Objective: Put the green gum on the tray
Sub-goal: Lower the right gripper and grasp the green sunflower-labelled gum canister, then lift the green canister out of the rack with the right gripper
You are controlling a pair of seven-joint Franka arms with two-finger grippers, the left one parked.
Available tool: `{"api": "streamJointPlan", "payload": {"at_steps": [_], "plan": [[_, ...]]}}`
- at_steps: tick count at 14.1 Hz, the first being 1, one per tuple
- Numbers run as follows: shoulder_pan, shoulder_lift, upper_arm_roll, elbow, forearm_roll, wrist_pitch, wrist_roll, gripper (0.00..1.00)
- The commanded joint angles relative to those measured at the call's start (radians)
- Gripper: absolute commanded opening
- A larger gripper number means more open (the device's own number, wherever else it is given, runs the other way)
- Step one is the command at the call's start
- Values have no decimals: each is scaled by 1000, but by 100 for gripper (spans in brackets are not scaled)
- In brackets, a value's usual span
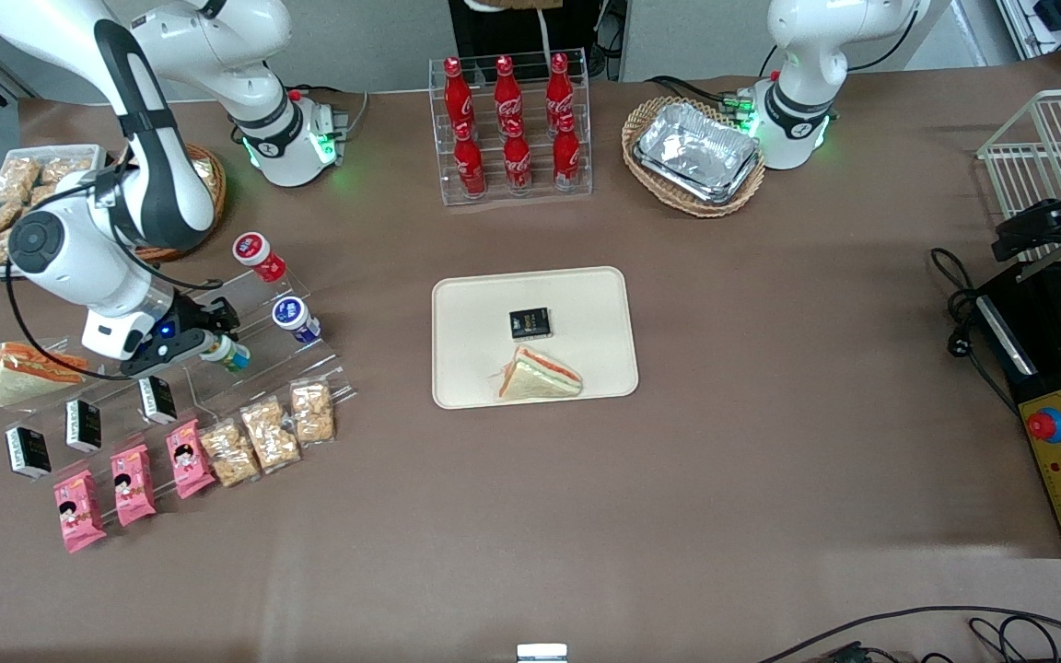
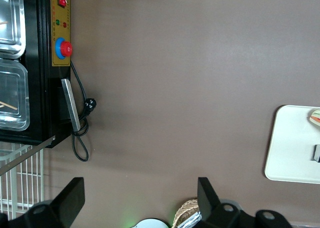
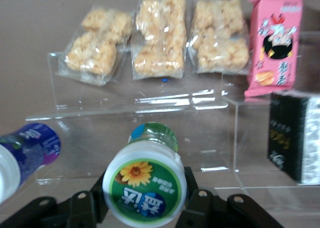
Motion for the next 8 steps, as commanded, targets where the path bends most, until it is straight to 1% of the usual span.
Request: {"api": "streamJointPlan", "payload": {"at_steps": [1,3,6,8], "plan": [[1,-7,-5,235,23,-281,-24,28],[-4,-4,-8,380,21,-465,-18,28],[-5,-2,-26,552,11,-631,-10,29],[-5,30,-28,685,-9,-740,8,29]]}}
